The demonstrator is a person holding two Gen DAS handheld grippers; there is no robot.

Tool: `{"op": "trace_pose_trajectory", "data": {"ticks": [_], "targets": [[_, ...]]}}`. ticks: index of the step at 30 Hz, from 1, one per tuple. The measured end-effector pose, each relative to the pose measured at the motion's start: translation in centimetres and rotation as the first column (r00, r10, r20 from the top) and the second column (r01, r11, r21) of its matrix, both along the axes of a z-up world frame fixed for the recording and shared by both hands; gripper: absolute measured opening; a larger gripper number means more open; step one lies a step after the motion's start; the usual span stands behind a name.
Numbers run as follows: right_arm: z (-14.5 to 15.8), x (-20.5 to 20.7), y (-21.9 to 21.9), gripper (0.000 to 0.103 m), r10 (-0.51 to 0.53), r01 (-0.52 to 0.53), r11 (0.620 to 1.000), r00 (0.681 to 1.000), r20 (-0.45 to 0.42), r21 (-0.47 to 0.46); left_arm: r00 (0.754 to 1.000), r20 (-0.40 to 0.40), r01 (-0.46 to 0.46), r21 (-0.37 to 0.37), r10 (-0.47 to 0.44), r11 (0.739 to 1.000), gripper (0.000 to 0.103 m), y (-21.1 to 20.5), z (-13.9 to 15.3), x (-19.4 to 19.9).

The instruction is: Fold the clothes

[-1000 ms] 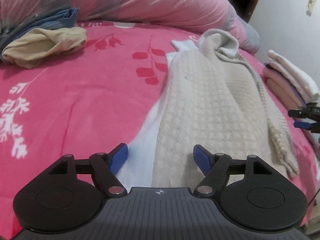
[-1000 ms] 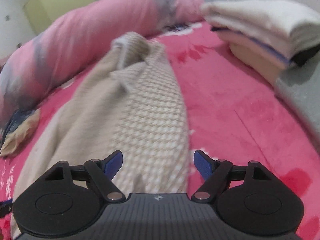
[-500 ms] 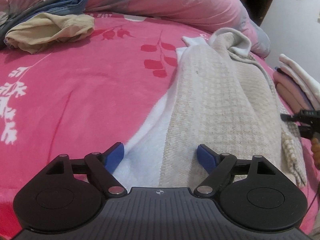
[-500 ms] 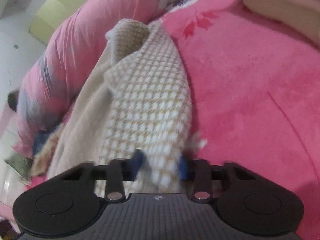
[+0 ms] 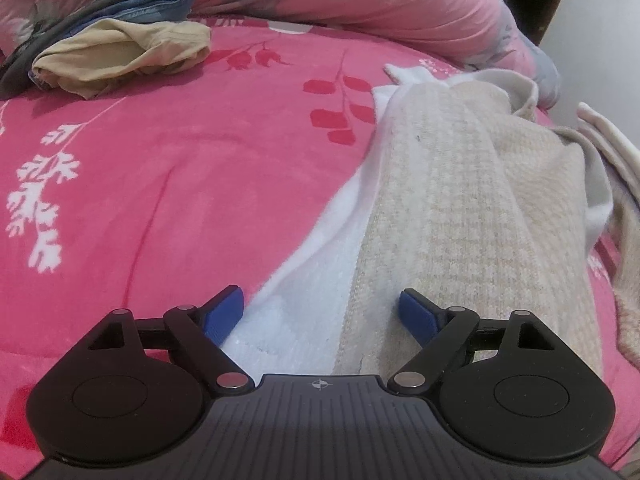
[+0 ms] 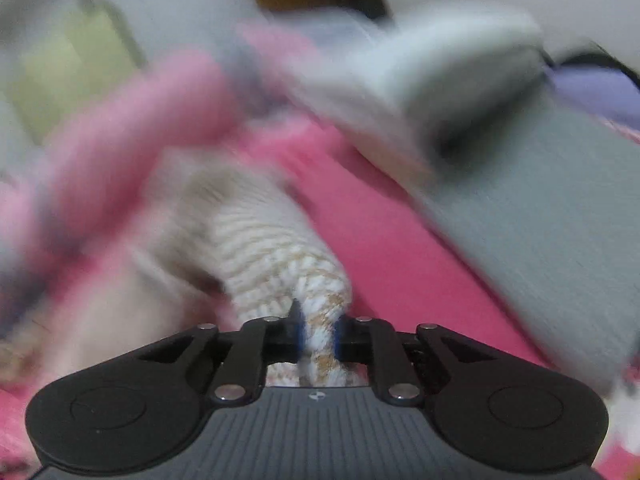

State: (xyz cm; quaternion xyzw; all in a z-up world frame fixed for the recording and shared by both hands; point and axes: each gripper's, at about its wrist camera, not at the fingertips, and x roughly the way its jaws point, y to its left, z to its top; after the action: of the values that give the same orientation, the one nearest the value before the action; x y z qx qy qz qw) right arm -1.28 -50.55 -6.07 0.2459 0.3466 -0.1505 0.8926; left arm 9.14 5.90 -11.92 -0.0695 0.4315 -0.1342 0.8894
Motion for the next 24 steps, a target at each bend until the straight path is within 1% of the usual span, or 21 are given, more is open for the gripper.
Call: {"op": "trace_pose_trajectory", "data": {"ticks": [1,2,3,5,6,9,11,13,15,17,21,24], "targets": [[-1.2,-0.2,-0.1,0.028,-0.016,0.015,1.0,0.999,-0.043,-0.013,1.0,-0.003,-0.004,-0.001,0.004,1.0,0.086,0.0,0.1,0.0],[-2.3,-0.4,-0.2,0.037,-0.032,0.03,0.999,0.996,-0.086,-0.026,1.0,-0.005,-0.01,0.001,0.01,1.0,0.086,0.1,0.2,0.0],[-1.8,-1.1,0.2,0.045,-0.051,0.047,0.997,0.996,-0.068,-0.058,1.0,-0.004,-0.016,0.004,0.016,1.0,0.086,0.2,0.4,-0.2],[0.0,-2.6,1.1,0.053,-0.087,0.086,0.988,0.996,0.003,-0.129,1.0,0.009,-0.021,0.004,0.021,1.0,0.086,0.4,0.7,-0.7],[0.8,-3.3,1.6,0.054,-0.102,0.108,0.981,0.994,0.039,-0.163,1.0,0.013,-0.019,0.002,0.019,1.0,0.086,0.5,0.7,-1.0],[3.8,-4.3,3.6,0.055,-0.101,0.13,0.957,0.987,0.122,-0.259,1.0,0.019,-0.021,0.003,0.021,1.0,0.086,1.0,0.7,-1.6],[3.5,-3.4,5.3,0.056,-0.026,0.048,0.977,0.994,0.106,-0.208,0.999,0.03,-0.024,-0.003,0.024,1.0,0.086,1.4,0.9,-2.1],[3.0,-2.2,7.0,0.061,0.059,-0.046,0.989,0.994,0.088,-0.142,0.998,0.044,-0.035,-0.022,0.036,0.999,0.086,1.7,1.1,-2.7],[2.5,-1.1,8.8,0.063,0.144,-0.139,0.988,0.987,0.075,-0.073,0.997,0.06,-0.042,-0.047,0.045,0.998,0.086,1.9,1.2,-3.4],[2.0,0.1,10.6,0.063,0.23,-0.23,0.973,0.971,0.069,-0.003,0.997,0.067,-0.044,-0.061,0.048,0.997,0.086,2.0,1.1,-4.0],[-1.2,2.2,12.4,0.061,0.24,-0.241,0.969,0.971,0.024,0.054,0.996,0.079,-0.039,-0.065,0.044,0.997,0.086,2.1,0.8,-4.4],[-3.4,4.1,12.6,0.054,0.223,-0.221,0.972,0.975,-0.009,0.078,0.995,0.088,-0.033,-0.071,0.039,0.997,0.086,2.3,0.6,-4.6]]}}
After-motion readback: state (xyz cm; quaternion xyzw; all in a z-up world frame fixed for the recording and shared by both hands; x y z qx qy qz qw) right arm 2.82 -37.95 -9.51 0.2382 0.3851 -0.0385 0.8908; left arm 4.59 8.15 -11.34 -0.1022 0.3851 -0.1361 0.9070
